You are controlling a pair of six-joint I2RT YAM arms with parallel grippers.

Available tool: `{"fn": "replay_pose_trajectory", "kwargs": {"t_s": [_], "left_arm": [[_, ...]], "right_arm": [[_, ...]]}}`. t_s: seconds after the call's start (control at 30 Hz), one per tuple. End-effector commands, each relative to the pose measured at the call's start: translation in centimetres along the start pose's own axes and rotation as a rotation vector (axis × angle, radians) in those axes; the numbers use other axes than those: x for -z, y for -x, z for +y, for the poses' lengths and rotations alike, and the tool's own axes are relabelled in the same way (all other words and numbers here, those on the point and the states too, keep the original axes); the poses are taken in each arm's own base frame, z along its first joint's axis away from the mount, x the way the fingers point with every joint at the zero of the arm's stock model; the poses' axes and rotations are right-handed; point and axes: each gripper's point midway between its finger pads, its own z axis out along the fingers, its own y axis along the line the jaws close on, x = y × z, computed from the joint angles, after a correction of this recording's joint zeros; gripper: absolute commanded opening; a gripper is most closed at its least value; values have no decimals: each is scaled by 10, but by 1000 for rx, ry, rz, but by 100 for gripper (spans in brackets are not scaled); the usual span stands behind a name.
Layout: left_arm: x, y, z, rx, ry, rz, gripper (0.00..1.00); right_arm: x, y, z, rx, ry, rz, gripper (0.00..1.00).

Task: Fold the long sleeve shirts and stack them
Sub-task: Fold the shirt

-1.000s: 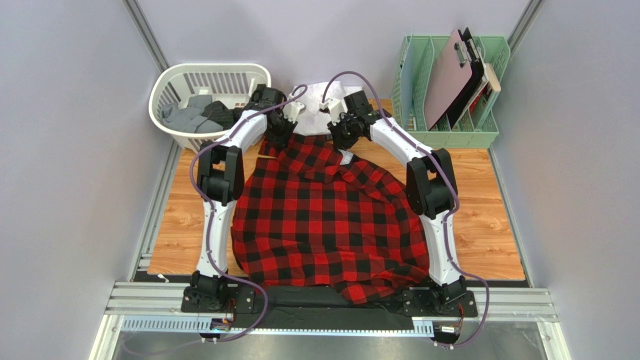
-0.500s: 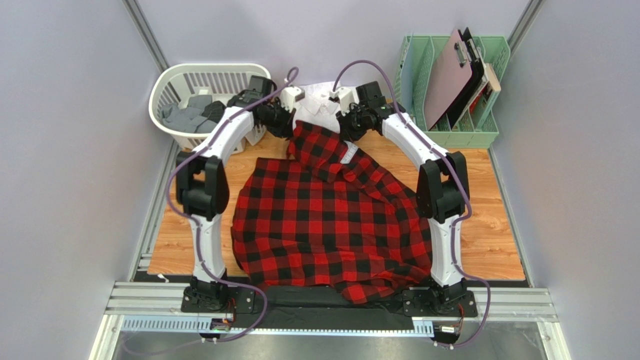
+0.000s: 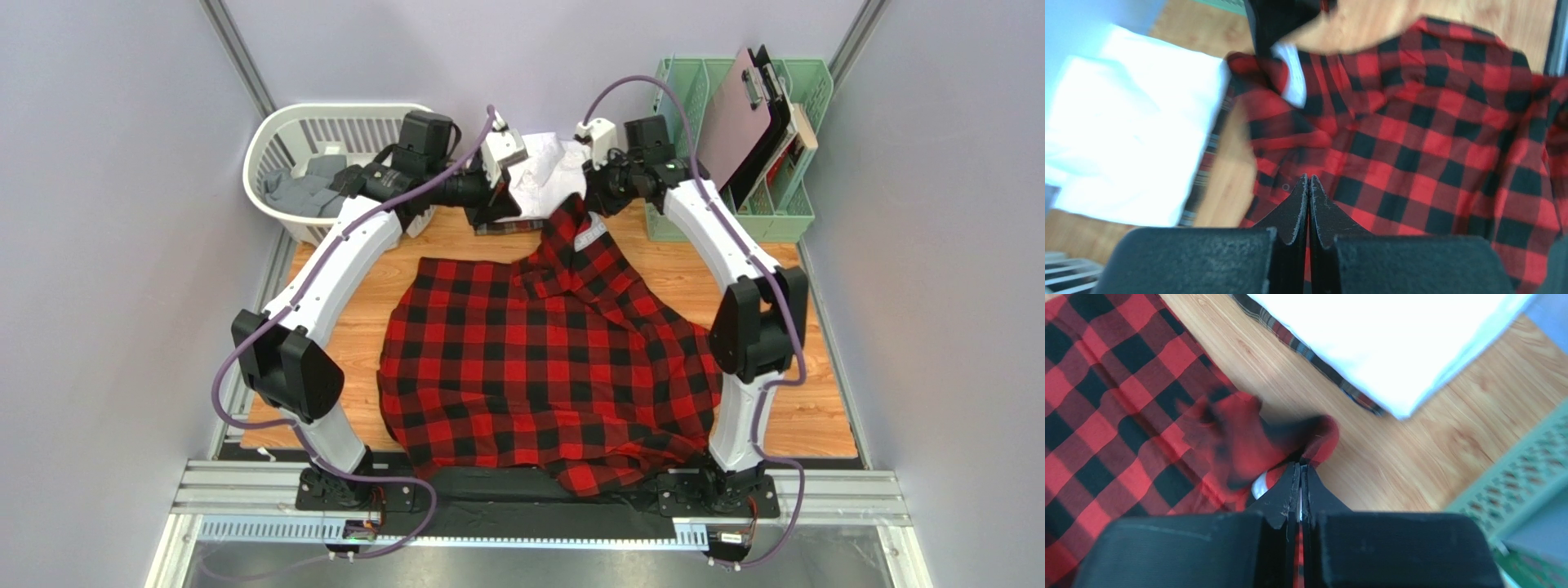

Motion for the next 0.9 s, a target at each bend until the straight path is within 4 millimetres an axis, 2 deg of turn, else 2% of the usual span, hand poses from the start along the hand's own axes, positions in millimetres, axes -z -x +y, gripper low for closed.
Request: {"fn": "replay_pose_trajectory", "kwargs": {"t_s": [0.0,0.03,0.07,0.1,0.13,0.17,0.2,0.23,0.27,0.3,0.33,0.37,0.4,0.43,0.5,0.53,0.57,0.63,0.67,0.8,0.87], "left_arm": [[3,-4,-55,-121,-148,9,0],[2,-7,-62,-124,-173,16,0],[1,-11,-65,-109,-176,23,0],[0,-18,-62,-81,-160,46,1],[0,-27,-52,-59,-121,79,7],[-2,-36,-42,-38,-93,98,15],[-5,-50,-30,-2,-53,127,30],[1,-64,-5,43,43,168,33],[-2,-78,11,74,70,191,38],[0,-85,26,100,99,204,50],[11,-98,51,133,163,234,50],[4,-127,61,187,146,301,50],[8,-124,77,176,168,310,50],[14,-137,93,153,189,352,48],[10,-165,110,110,157,441,47],[6,-188,110,126,126,506,46],[7,-191,116,101,124,525,45],[4,-213,127,50,127,595,42],[3,-219,132,34,138,615,38],[0,-246,150,-38,147,689,34],[-4,-259,152,-52,130,726,33]], "right_arm": [[58,15,9,7,0,-85,0],[72,17,14,17,0,-102,0],[77,11,18,25,7,-97,0],[74,-6,25,20,33,-67,0],[87,-6,32,30,37,-74,0],[90,-10,36,32,45,-69,0],[95,-13,40,37,49,-69,0],[97,-22,44,33,54,-54,0],[111,-17,46,50,32,-78,0],[115,-17,45,63,18,-84,0],[118,-17,43,69,-1,-87,0],[125,-12,38,80,-40,-102,0],[127,-10,33,90,-59,-111,0],[127,-8,29,97,-73,-113,0],[126,-4,15,95,-112,-112,0],[127,2,9,98,-122,-121,0],[120,0,3,87,-126,-106,0],[119,2,-6,73,-141,-100,0],[121,10,-9,76,-146,-116,0],[117,16,-17,70,-151,-122,0],[117,20,-19,75,-158,-127,0]]}}
